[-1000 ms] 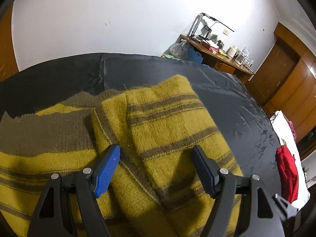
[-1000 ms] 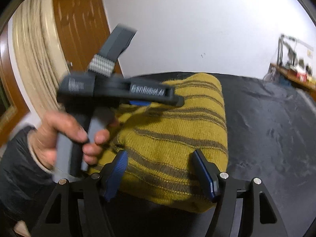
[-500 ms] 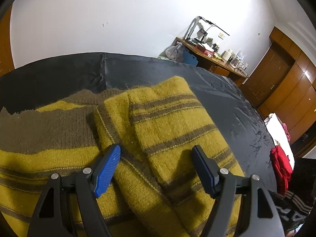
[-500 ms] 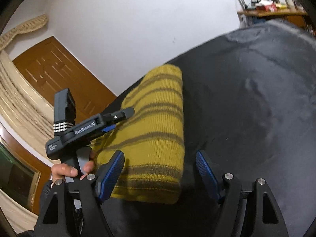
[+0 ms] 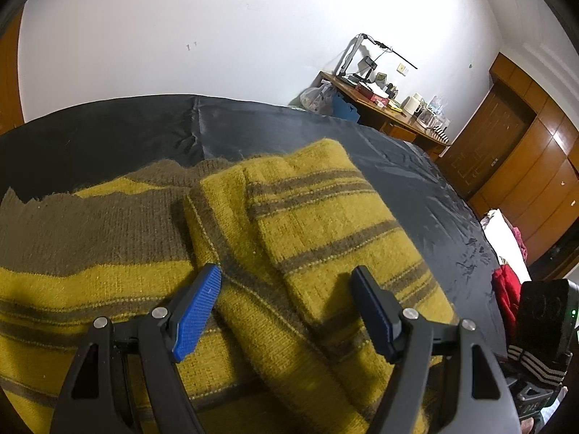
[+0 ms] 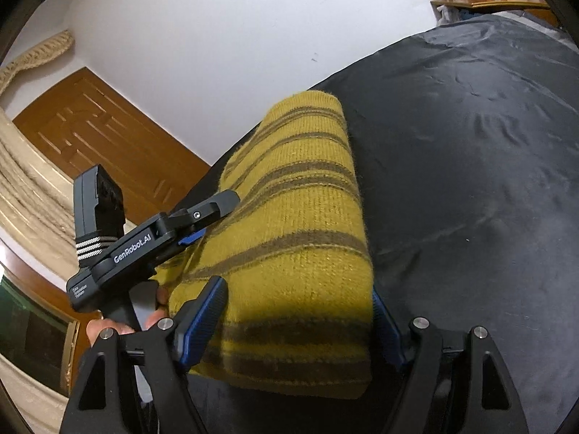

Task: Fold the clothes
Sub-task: 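Grasp the yellow striped roll with the right gripper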

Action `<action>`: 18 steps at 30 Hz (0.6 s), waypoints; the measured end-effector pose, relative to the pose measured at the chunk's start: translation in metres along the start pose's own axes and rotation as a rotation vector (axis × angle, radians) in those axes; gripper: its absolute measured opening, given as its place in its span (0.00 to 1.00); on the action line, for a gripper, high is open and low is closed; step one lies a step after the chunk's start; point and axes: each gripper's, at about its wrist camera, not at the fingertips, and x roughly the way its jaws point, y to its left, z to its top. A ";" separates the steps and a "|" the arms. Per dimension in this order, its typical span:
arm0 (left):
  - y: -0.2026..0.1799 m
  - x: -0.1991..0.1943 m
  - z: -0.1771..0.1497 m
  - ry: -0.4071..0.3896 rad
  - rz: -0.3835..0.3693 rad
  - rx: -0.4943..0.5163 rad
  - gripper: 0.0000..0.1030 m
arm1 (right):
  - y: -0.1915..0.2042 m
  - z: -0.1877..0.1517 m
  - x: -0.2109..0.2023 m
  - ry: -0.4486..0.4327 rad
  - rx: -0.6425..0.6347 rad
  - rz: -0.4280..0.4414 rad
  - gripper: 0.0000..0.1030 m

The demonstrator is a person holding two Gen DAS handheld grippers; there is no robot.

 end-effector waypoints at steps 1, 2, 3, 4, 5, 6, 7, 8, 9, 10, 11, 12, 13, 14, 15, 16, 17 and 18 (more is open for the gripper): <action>0.001 0.000 0.000 0.000 -0.003 -0.003 0.75 | 0.002 -0.001 0.000 -0.007 0.001 -0.005 0.76; 0.002 0.000 0.000 -0.001 -0.006 -0.006 0.75 | 0.003 -0.002 0.001 -0.016 0.001 -0.010 0.76; 0.002 0.000 0.000 -0.002 -0.006 -0.005 0.75 | 0.005 -0.003 0.002 -0.024 0.001 -0.015 0.76; 0.002 -0.001 -0.001 -0.003 -0.006 -0.004 0.75 | 0.007 -0.004 0.002 -0.029 0.000 -0.020 0.76; 0.002 -0.001 -0.002 -0.004 -0.004 -0.002 0.75 | 0.008 -0.005 0.003 -0.032 -0.001 -0.024 0.76; 0.002 -0.001 -0.002 -0.004 -0.002 0.000 0.75 | 0.009 -0.006 0.003 -0.035 -0.003 -0.028 0.74; 0.002 -0.001 -0.003 -0.004 -0.001 0.000 0.75 | 0.011 -0.007 0.002 -0.040 -0.008 -0.032 0.73; 0.002 -0.001 -0.003 -0.004 0.000 -0.002 0.75 | 0.013 -0.007 0.001 -0.045 -0.017 -0.036 0.69; 0.002 -0.001 -0.003 -0.003 0.001 -0.004 0.75 | 0.015 -0.008 0.000 -0.050 -0.026 -0.041 0.65; 0.002 -0.001 -0.003 -0.003 0.002 -0.006 0.75 | 0.017 -0.008 -0.001 -0.055 -0.034 -0.045 0.63; 0.002 -0.002 -0.003 -0.001 0.002 -0.011 0.75 | 0.019 -0.009 -0.003 -0.060 -0.043 -0.049 0.60; 0.002 -0.002 -0.003 0.000 0.003 -0.017 0.75 | 0.021 -0.009 -0.004 -0.065 -0.052 -0.053 0.57; 0.003 -0.003 -0.003 0.002 0.003 -0.028 0.75 | 0.023 -0.010 -0.005 -0.070 -0.060 -0.058 0.56; 0.004 -0.003 -0.003 0.005 0.004 -0.039 0.75 | 0.025 -0.010 -0.006 -0.075 -0.069 -0.062 0.53; 0.005 -0.004 -0.003 0.009 0.003 -0.051 0.75 | 0.027 -0.011 -0.008 -0.080 -0.078 -0.066 0.52; 0.007 -0.005 -0.003 0.018 0.001 -0.071 0.76 | 0.029 -0.011 -0.009 -0.085 -0.086 -0.070 0.51; 0.009 -0.006 -0.004 0.026 -0.001 -0.089 0.76 | 0.033 -0.012 -0.010 -0.091 -0.102 -0.077 0.51; 0.012 -0.008 -0.004 0.027 -0.007 -0.102 0.76 | 0.039 -0.012 -0.011 -0.099 -0.127 -0.087 0.51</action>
